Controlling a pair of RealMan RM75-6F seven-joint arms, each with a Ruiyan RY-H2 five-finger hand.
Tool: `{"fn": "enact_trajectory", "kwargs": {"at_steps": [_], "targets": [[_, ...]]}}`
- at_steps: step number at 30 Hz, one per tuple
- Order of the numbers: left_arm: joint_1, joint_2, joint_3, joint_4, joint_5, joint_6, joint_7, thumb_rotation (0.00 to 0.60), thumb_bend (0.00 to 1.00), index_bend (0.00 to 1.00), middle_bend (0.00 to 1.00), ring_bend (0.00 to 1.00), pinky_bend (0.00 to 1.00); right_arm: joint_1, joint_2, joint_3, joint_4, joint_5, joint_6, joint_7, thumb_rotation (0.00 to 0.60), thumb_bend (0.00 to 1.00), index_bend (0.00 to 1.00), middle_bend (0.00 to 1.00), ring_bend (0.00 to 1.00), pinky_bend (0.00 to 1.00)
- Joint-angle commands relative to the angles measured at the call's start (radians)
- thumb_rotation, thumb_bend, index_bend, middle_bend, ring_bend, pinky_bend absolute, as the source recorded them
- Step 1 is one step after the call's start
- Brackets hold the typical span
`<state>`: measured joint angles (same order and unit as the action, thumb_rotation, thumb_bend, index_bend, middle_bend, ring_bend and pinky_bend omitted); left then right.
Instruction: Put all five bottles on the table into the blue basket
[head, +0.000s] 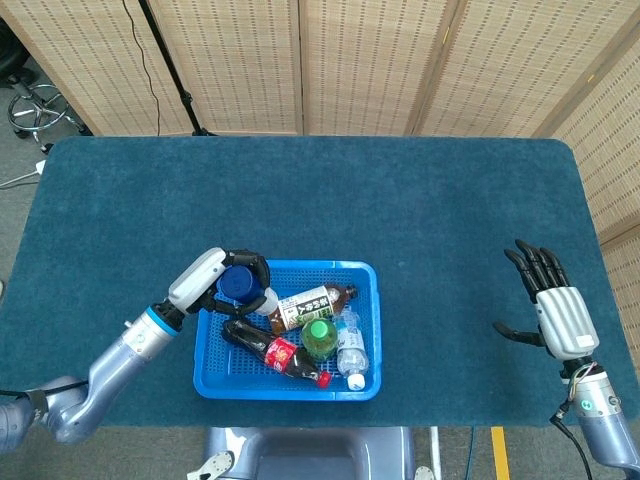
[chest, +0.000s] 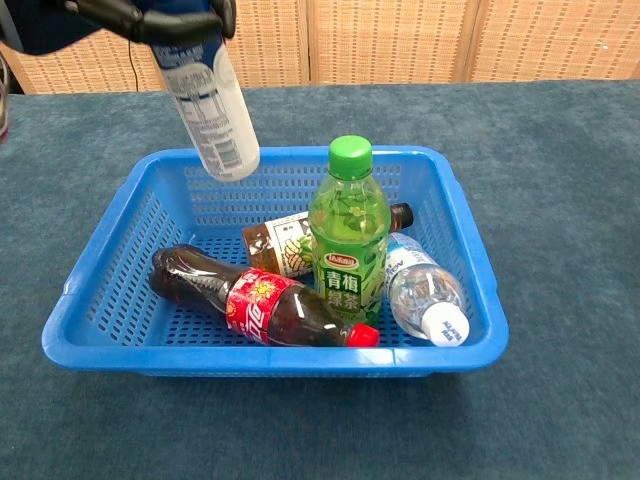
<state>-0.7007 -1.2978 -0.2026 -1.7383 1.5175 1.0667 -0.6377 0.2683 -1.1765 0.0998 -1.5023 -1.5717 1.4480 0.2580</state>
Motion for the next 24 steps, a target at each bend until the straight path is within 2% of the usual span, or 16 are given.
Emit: {"fn": "enact_trajectory", "kwargs": {"at_steps": [1,7,10,12,13,14,16,17,19,24], "targets": [[0.013,-0.103,0.007,0.073,-0.088,0.018,0.137,0.6,0.45,0.73,0.54,0.46,0.48,-0.001,0.002,0.001,-0.001,0.001,0.0,0.002,0.6,0.0,0.0,0.0,0.0,0.0],[0.018,-0.171,-0.005,0.142,-0.153,0.039,0.259,0.6,0.44,0.73,0.54,0.45,0.48,-0.001,0.003,0.001,-0.004,0.002,-0.001,0.001,0.6,0.0,0.0,0.0,0.0,0.0],[0.014,-0.183,-0.005,0.154,-0.175,0.022,0.284,0.6,0.43,0.68,0.52,0.42,0.45,-0.001,0.003,0.001,-0.005,0.002,-0.002,0.0,0.6,0.0,0.0,0.0,0.0,0.0],[0.01,-0.18,-0.003,0.154,-0.187,0.0,0.287,0.6,0.42,0.6,0.42,0.32,0.38,-0.001,0.003,0.001,-0.006,0.001,-0.002,-0.001,0.6,0.0,0.0,0.0,0.0,0.0],[0.006,-0.175,0.0,0.152,-0.19,-0.015,0.288,0.6,0.4,0.46,0.28,0.2,0.28,-0.001,0.003,0.001,-0.006,0.001,-0.003,-0.001,0.6,0.0,0.0,0.0,0.0,0.0],[0.004,-0.17,0.004,0.15,-0.19,-0.026,0.289,0.6,0.38,0.27,0.14,0.09,0.16,-0.001,0.003,0.001,-0.006,0.001,-0.003,-0.001,0.6,0.0,0.0,0.0,0.0,0.0],[-0.005,-0.148,0.02,0.14,-0.186,-0.068,0.295,0.6,0.34,0.04,0.0,0.0,0.01,-0.001,0.002,0.001,-0.005,0.002,-0.004,-0.002,0.6,0.0,0.0,0.0,0.0,0.0],[-0.011,-0.134,0.028,0.135,-0.182,-0.09,0.299,0.6,0.32,0.0,0.0,0.0,0.0,-0.001,0.002,0.001,-0.005,0.002,-0.004,-0.001,0.6,0.0,0.0,0.0,0.0,0.0],[-0.019,-0.111,0.031,0.126,-0.189,-0.119,0.307,0.6,0.27,0.0,0.0,0.0,0.0,-0.001,0.002,0.001,-0.005,0.003,-0.006,-0.001,0.6,0.0,0.0,0.0,0.0,0.0],[0.004,-0.071,0.02,0.09,-0.161,-0.077,0.266,0.6,0.24,0.0,0.0,0.0,0.0,0.0,0.003,-0.002,-0.007,-0.001,-0.009,0.001,0.6,0.0,0.0,0.0,0.0,0.0]]}}
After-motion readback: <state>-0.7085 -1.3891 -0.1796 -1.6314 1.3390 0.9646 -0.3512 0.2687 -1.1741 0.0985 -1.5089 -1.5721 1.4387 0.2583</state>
